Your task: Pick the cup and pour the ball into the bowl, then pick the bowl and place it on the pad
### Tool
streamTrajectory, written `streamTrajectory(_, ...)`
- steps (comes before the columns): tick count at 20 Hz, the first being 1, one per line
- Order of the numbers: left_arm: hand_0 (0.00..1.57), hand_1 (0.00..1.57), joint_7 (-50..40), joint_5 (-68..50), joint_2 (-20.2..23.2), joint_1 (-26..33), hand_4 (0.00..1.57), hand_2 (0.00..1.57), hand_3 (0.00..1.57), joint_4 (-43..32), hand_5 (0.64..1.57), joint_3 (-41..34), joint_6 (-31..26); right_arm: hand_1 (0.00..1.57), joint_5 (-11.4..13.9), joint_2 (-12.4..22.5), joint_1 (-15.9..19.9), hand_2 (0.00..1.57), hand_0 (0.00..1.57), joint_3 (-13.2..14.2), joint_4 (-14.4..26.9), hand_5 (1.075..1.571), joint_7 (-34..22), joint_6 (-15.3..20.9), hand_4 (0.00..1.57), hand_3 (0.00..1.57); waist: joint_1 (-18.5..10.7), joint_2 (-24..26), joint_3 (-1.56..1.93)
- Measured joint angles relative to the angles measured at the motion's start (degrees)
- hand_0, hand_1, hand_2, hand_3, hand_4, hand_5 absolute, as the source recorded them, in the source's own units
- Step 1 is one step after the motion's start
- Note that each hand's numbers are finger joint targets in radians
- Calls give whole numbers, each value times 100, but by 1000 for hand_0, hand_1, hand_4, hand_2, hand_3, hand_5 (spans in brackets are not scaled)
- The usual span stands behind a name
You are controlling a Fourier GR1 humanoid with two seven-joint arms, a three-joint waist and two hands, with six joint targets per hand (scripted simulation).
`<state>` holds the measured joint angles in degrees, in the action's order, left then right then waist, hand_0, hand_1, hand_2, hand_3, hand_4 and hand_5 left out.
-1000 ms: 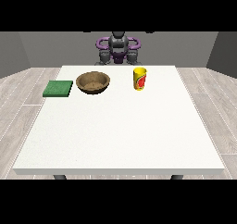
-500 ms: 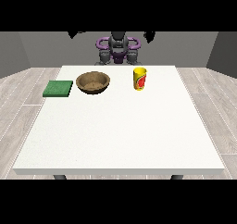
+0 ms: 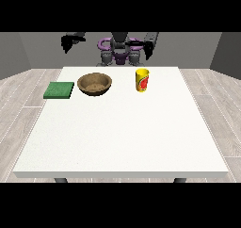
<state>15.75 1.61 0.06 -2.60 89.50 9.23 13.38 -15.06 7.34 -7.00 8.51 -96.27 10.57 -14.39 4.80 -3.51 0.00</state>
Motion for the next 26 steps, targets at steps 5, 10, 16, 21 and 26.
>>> streamTrajectory(5,0,0,572,-99,138,-573,0,0,0,-899,1473,-571,-68,0,-24,175,153,0,0,194,263,1571,214,-214,227,0,96,-208,-1)
streamTrajectory(10,0,0,1122,-149,248,-1100,0,0,0,-1862,1452,-998,-113,0,-144,389,407,0,0,457,596,1571,408,-456,259,0,168,-402,-2)
streamTrajectory(16,0,0,1828,-156,214,-1559,0,0,0,-3014,1487,-1319,-58,0,-210,525,583,0,0,620,942,1569,508,-668,264,0,226,-481,-2)
streamTrajectory(21,995,995,2442,-101,234,-1896,761,1204,997,-3809,1539,-1615,239,0,-340,715,732,0,0,756,1003,1567,633,-935,233,0,449,-840,3)
streamTrajectory(26,1314,1314,2805,264,131,-1993,1197,1571,1571,-4356,1552,-1582,882,0,-579,978,844,0,0,1022,1210,1570,681,-1199,279,0,598,-968,-1)
